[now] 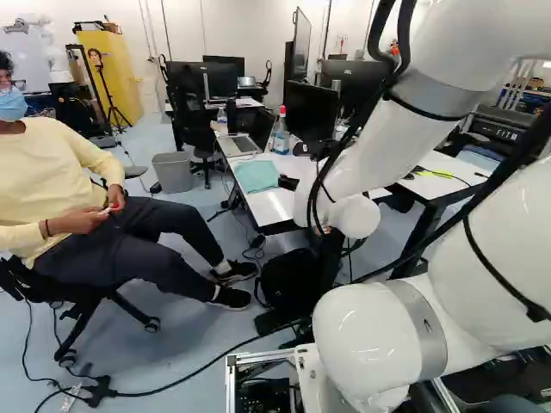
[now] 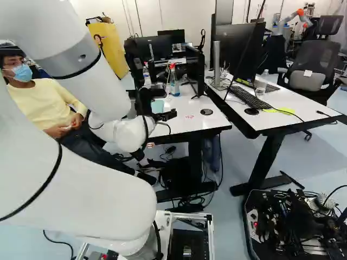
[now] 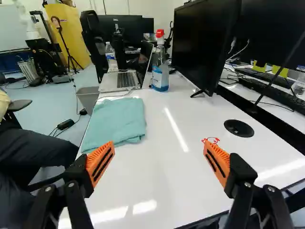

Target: Clean the table with the green towel

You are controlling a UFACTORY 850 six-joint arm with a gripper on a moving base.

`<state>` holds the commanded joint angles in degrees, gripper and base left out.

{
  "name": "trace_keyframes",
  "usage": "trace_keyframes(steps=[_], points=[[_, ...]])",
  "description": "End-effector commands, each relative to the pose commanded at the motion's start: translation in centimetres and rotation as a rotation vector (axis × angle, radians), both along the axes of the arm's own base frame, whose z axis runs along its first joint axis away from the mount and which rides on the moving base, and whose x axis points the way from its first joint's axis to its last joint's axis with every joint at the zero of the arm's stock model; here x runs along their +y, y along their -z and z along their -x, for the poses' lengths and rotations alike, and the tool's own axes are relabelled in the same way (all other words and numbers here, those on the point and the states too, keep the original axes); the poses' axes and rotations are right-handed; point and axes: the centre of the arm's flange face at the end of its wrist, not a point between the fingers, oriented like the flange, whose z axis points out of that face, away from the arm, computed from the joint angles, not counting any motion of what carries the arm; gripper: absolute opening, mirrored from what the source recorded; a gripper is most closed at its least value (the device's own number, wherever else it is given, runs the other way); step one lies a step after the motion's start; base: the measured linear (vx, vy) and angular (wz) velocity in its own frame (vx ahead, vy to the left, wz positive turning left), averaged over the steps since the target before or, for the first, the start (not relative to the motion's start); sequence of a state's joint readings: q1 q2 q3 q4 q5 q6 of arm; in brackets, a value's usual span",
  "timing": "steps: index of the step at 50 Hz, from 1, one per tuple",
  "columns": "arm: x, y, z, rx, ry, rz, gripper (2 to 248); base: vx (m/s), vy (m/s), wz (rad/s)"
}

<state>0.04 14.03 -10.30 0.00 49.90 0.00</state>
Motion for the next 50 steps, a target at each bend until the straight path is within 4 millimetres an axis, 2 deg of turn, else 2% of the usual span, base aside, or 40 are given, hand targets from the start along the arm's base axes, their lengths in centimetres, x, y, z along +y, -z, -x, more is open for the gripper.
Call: trace_keyframes(steps=[50], points=[[2.0,-4.1,-7.3,0.045,-0.052,0.001,247,0.0,0.0,0.0]])
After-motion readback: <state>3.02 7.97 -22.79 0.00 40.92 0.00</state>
